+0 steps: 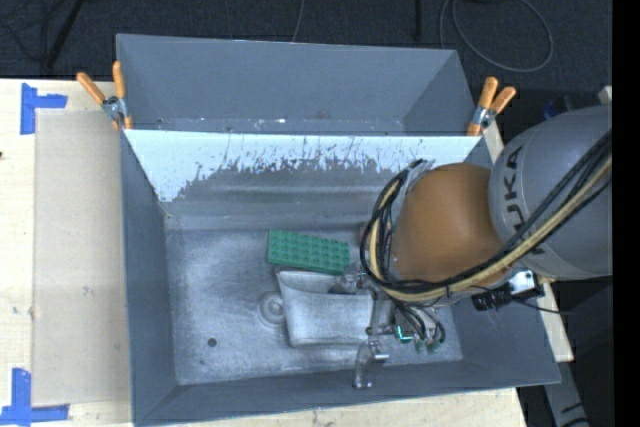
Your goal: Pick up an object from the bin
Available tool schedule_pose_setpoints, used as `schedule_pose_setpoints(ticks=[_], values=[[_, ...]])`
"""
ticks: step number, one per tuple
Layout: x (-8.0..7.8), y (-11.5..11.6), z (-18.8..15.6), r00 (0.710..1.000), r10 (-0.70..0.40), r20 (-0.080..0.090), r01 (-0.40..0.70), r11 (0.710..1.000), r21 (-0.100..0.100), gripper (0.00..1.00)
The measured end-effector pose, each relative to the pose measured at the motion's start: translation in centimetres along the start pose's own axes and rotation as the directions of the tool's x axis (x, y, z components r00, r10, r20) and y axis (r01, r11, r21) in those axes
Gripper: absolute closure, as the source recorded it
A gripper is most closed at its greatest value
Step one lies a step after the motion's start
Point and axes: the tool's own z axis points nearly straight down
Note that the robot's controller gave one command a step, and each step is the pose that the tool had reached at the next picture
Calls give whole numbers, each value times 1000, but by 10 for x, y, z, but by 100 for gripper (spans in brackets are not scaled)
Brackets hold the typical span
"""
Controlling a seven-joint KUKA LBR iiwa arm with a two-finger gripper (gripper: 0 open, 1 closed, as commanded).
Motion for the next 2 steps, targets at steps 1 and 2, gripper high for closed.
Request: schedule_pose_setpoints(ticks=[1,2], values=[[-97,5,49,996,-86,-36,86,996,-2,0],[-45,-11,25,999,-46,1,46,999,1,0]])
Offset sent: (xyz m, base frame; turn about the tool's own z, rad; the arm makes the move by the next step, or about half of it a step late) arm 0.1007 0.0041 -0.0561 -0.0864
